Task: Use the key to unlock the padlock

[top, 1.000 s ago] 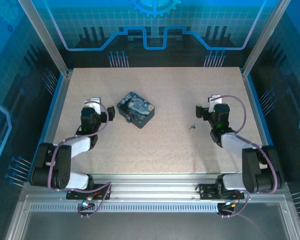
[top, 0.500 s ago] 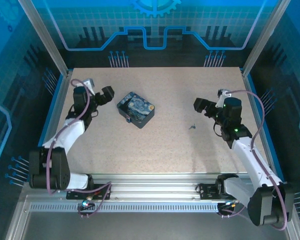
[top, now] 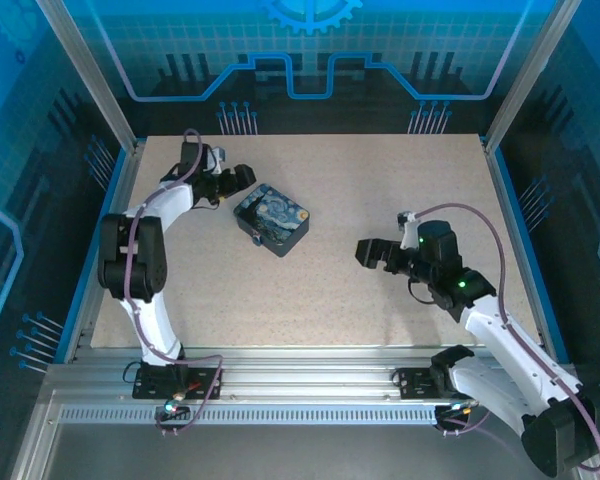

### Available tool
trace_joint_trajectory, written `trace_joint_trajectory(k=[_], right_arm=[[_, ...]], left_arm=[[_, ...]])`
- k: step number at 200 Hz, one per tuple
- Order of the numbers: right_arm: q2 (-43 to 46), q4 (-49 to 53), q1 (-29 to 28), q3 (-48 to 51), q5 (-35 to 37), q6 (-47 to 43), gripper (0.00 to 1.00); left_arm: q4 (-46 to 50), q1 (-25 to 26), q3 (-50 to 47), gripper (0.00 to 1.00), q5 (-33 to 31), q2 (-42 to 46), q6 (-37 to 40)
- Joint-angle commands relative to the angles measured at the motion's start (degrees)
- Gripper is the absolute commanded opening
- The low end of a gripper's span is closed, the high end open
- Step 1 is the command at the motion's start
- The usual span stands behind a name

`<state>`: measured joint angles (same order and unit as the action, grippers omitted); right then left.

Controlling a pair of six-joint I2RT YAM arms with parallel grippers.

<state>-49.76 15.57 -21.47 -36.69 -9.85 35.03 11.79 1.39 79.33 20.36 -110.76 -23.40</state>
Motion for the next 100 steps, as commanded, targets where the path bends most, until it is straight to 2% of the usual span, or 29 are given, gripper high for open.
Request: trace_joint_trajectory(k=[1, 60, 100], right_arm=[[-0.4, 2.1, -1.1, 1.3, 1.6, 1.2, 1.00], [-9.0, -1.6, -2.5, 0.5, 1.0, 2.2, 1.00], [-16.9, -4.4, -4.2, -2.1, 0.1, 3.5, 0.99]], left_arm=[[5.7, 1.6, 2.3, 0.89, 4.8, -1.8, 1.8], [2.3, 5.3, -4.5, 0.84, 5.3, 1.9, 0.9], [-1.7, 8.5, -10.5, 0.82, 5.2, 6.2, -2.7]])
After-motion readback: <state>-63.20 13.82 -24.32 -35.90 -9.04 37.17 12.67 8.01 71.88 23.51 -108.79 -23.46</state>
